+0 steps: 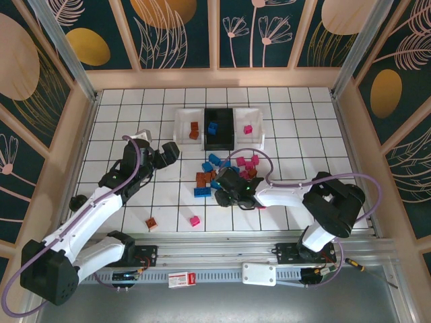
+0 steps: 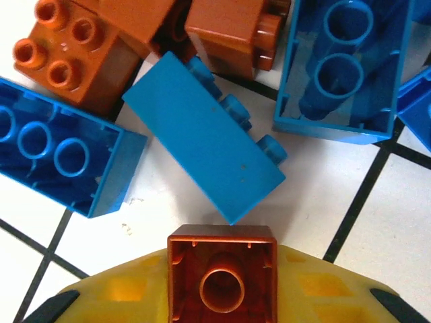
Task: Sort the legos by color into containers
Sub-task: Pick up the lego from the bottom-center of the table, then place the lego in the container.
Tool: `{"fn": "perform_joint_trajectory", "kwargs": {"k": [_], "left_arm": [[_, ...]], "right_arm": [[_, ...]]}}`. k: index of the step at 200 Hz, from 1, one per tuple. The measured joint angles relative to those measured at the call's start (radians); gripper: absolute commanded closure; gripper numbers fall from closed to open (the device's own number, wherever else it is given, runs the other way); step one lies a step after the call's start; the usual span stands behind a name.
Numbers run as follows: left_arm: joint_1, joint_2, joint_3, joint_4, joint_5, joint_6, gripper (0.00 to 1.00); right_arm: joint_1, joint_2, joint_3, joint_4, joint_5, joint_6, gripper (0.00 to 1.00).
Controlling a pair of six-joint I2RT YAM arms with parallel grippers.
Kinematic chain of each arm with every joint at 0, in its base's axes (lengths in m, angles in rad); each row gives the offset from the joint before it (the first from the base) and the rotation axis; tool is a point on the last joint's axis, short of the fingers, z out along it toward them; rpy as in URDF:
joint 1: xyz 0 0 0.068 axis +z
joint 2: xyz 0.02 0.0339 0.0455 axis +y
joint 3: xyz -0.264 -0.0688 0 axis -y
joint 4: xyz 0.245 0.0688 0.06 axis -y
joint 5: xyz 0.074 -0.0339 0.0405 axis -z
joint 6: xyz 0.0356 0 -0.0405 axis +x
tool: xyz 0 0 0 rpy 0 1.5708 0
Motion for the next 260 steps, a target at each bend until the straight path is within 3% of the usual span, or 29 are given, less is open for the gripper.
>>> {"fn": "perform_joint_trajectory", "kwargs": {"k": [31, 62, 146, 165, 192, 210, 260], "left_arm": [[0.000, -0.016, -0.018, -0.019, -0.031, 0.000, 0.01], [0.000, -0.021, -0.048, -0.040, -0.052, 0.000, 0.01], [0.000, -0.104, -0.142, -0.060, -0.066, -0.040, 0.01], [0.000, -0.104, -0.151, -0.060, -0.067, -0.049, 0.01], [0.000, -0.104, -0.157, -0.060, -0.066, -0.057, 0.01], [0.000, -0.104, -0.158, -0.059, -0.066, -0.060, 0.01], [0.000, -0.121, -0.157, -0.068, -0.071, -0.060, 0.01]], "right_arm": [[-0.003, -0.086, 0.057, -0.043, -0.033, -0.036, 0.69], [-0.031, -0.065, 0.286, -0.040, -0.061, -0.084, 0.69], [-0.201, 0.532, 0.965, -0.008, -0.071, -0.099, 0.67], [-0.207, 0.629, 1.064, -0.032, -0.071, -0.088, 0.62], [-0.211, 0.702, 1.147, -0.057, -0.068, -0.063, 0.40], [-0.214, 0.727, 1.186, -0.067, -0.069, -0.055, 0.33], [-0.214, 0.721, 1.182, -0.051, -0.072, -0.043, 0.28]]}}
